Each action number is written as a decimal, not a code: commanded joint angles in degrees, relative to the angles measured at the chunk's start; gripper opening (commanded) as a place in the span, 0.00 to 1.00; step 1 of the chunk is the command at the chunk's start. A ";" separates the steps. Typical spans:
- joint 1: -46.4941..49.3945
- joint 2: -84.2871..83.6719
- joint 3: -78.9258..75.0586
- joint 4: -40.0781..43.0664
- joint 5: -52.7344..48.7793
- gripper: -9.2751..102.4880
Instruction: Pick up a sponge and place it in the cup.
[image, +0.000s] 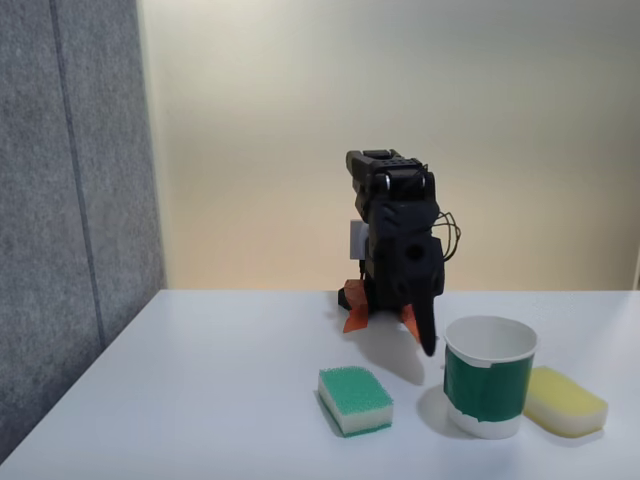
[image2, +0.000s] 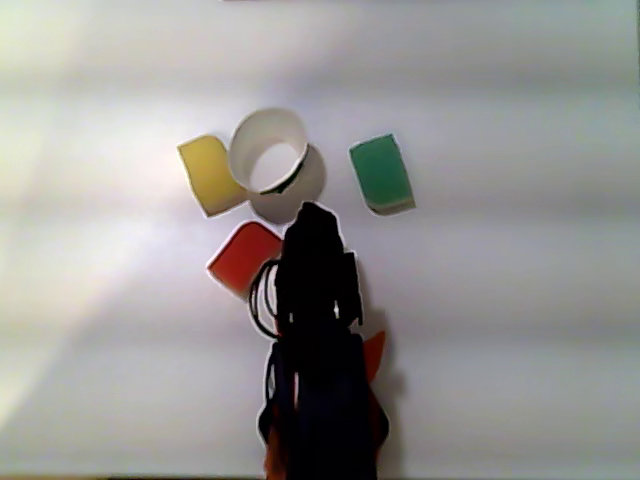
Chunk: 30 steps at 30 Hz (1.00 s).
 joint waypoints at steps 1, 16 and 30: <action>-0.53 1.14 -2.81 3.34 -0.09 0.08; -5.19 -16.44 -16.88 13.54 -1.67 0.08; -10.28 -32.70 -34.72 23.55 -6.42 0.08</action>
